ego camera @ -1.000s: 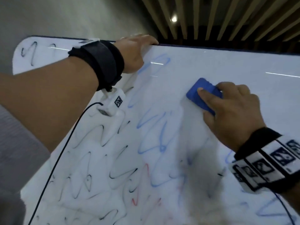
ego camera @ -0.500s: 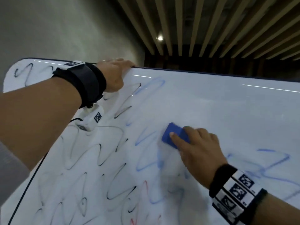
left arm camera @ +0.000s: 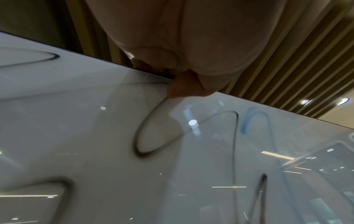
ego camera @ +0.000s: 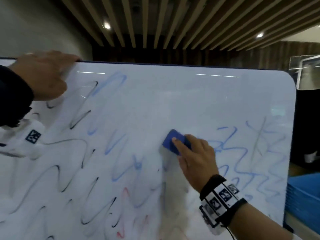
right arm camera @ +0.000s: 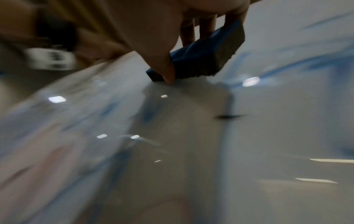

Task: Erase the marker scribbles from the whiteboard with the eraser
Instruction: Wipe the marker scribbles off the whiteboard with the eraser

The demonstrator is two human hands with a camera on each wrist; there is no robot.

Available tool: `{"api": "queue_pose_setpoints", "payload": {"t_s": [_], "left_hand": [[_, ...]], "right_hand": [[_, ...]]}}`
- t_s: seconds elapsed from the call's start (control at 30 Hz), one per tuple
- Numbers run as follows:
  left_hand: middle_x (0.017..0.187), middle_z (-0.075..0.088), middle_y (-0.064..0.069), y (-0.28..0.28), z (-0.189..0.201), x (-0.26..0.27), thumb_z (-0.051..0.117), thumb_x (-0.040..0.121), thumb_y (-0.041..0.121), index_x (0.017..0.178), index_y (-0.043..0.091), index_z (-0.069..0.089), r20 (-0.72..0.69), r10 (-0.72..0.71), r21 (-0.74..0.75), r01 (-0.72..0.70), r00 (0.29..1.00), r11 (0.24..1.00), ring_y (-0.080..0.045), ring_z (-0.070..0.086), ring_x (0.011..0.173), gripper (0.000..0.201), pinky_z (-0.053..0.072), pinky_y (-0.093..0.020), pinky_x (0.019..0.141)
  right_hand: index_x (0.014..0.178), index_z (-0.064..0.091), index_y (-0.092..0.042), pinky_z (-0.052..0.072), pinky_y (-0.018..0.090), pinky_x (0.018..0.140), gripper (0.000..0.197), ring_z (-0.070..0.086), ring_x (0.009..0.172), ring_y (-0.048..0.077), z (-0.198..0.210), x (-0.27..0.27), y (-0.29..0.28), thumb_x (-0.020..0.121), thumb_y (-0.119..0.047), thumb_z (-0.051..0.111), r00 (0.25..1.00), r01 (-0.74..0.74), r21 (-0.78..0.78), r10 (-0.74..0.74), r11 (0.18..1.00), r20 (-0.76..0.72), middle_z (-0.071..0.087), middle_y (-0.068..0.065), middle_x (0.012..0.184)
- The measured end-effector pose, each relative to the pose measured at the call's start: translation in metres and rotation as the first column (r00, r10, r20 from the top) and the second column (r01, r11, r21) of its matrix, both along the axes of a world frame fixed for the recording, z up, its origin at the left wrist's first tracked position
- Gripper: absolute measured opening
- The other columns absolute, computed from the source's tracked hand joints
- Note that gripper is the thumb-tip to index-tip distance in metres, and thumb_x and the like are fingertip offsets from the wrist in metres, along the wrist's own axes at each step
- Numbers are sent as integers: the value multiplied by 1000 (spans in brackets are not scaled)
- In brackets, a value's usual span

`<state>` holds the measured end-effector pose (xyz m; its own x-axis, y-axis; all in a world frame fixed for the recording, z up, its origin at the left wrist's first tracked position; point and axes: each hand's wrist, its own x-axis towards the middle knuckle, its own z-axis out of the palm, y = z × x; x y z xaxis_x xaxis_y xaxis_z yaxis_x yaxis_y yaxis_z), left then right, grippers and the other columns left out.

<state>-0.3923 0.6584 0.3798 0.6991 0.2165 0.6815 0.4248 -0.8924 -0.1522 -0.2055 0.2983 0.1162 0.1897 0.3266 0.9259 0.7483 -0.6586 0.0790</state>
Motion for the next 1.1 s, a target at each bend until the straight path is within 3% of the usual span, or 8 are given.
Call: {"api": "queue_pose_setpoints", "payload": {"t_s": [0.07,0.17,0.37,0.57,0.77,0.87,1.0,1.1], "left_hand": [[132,56,-14,-30,-6,-12,63,66,20,143,39,39,34,1,0,-1,999,1000,-43,54,118,83,48,-56,99],[135,55,-18,-50,-13,-22,62,72,16,147,28,40,72,-16,-8,17,997,1000,-44,53,120,79,45,-54,100],[145,48,-11,-46,-7,-28,58,84,9,154,27,33,15,-35,28,35,999,999,-36,48,130,76,39,-46,106],[146,45,-5,-28,-3,-54,48,91,9,154,32,30,-19,18,-10,-19,1000,1000,-32,44,134,70,37,-40,105],[148,44,-5,-14,-13,-66,52,85,5,156,32,27,21,16,7,-16,1000,1000,-32,43,132,80,35,-42,107],[147,45,-4,-6,-13,-69,51,84,5,156,35,26,20,17,13,-17,1000,1000,-31,43,132,81,34,-43,110],[147,45,-2,3,-15,-76,52,84,5,156,35,25,33,15,30,-16,999,999,-30,45,131,82,35,-41,109],[149,44,-1,3,-17,-75,52,85,6,157,34,24,37,8,50,-10,999,999,-29,44,131,83,33,-39,108]], "right_hand": [[127,63,-21,48,45,74,59,58,90,40,6,24,-31,68,-17,65,996,89,192,-81,977,-48,60,15,120],[126,64,-21,49,45,73,57,58,90,39,1,11,-15,70,-15,64,995,90,244,-75,966,-68,61,16,118],[129,53,-37,43,45,82,59,54,100,30,-13,-62,87,72,-23,61,992,-108,-125,115,986,51,55,5,127],[125,67,-23,47,46,75,54,57,92,41,51,-14,49,74,-21,49,1000,13,238,-18,971,20,61,16,123],[128,58,-30,36,44,82,73,54,98,34,33,-89,141,58,-16,71,985,-117,-79,125,990,118,55,9,128],[126,58,-36,36,43,81,63,54,96,33,80,-88,140,67,-18,59,979,-91,-163,118,982,168,56,5,126],[135,55,-34,38,52,91,57,48,113,40,168,-56,95,82,-18,66,994,101,109,-97,989,-40,50,12,136],[135,54,-30,38,51,87,65,49,107,39,155,-74,112,74,-15,69,992,105,57,-109,993,69,50,13,134]]}}
